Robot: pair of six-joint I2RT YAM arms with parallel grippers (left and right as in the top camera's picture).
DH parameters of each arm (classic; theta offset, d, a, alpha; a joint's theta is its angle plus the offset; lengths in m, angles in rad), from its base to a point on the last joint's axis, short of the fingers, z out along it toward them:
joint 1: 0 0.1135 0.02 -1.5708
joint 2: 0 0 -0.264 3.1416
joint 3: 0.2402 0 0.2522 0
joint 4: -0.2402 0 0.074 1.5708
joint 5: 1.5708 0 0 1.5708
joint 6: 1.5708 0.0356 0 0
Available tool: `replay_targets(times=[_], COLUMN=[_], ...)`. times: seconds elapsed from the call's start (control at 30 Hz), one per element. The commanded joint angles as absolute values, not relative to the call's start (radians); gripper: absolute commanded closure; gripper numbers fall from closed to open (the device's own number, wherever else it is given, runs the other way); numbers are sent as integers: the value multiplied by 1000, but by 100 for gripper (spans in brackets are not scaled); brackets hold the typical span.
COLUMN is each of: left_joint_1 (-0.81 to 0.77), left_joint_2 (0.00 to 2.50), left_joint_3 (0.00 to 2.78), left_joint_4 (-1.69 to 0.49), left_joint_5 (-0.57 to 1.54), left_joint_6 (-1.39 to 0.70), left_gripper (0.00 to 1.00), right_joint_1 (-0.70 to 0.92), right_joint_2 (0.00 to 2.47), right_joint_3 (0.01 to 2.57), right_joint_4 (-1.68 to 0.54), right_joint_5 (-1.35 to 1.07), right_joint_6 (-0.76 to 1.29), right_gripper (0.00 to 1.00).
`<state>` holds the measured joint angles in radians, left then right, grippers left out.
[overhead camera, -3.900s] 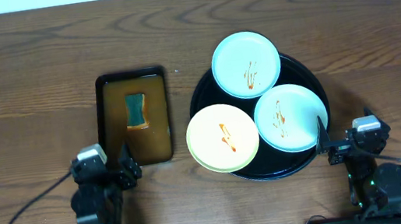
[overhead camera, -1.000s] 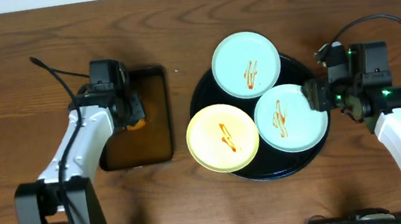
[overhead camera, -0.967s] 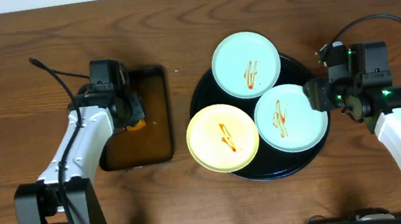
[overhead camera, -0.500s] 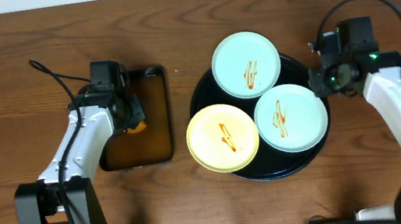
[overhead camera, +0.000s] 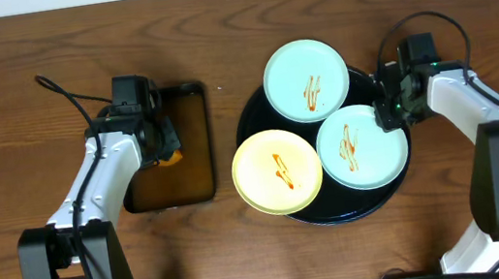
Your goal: Clean dirty plates on tray and stack at the side
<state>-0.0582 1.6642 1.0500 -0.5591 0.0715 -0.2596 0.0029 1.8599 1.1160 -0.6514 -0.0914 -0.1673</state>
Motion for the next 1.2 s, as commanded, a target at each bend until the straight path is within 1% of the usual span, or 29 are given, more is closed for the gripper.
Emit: replay_targets(times=[0.0,0.07,0.1,0.17,0.33,0.43,0.6,0.73,0.83,0.97,1.1,1.17], left_joint_1=[-58,-58,-58,-58,-59,-59,-87,-161,-235,-391,-475,-545], left_joint_2=[1659,1659,1659,1659,1642,1585,1459,1435,1437,1468,1542,1630], left_joint_3=[1066,1066,1066,1066,1066,1067,1088,1155,1166,1166,1166,1166], left_joint_4=[-561,-561,-561,-561,-564,-552,-522,-536,-494,-322,-222,-141], left_joint_5=[59,59,60,60,70,143,202,202,206,215,277,337], left_joint_6=[-268,-268,-268,-268,-268,-268,-276,-294,-323,-329,-468,-540], left_gripper=[92,93,92,93,93,92,93,93,93,92,92,92], right_joint_1=[19,19,19,18,18,19,20,21,23,29,31,31], right_joint_2=[1887,1887,1887,1887,1887,1887,1887,1887,1887,1887,1887,1887], right_joint_3=[1129,1129,1129,1129,1129,1129,1129,1129,1129,1129,1129,1129], right_joint_4=[-650,-666,-676,-693,-752,-774,-776,-779,-779,-781,-783,-784], right_joint_5=[-67,-67,-67,-67,-67,-65,-64,-77,-114,-121,-121,-121], right_joint_6=[-181,-181,-181,-181,-179,-163,-63,-46,-46,-46,-46,-45], right_gripper=[79,95,97,98,99,99,99,99,99,99,99,99])
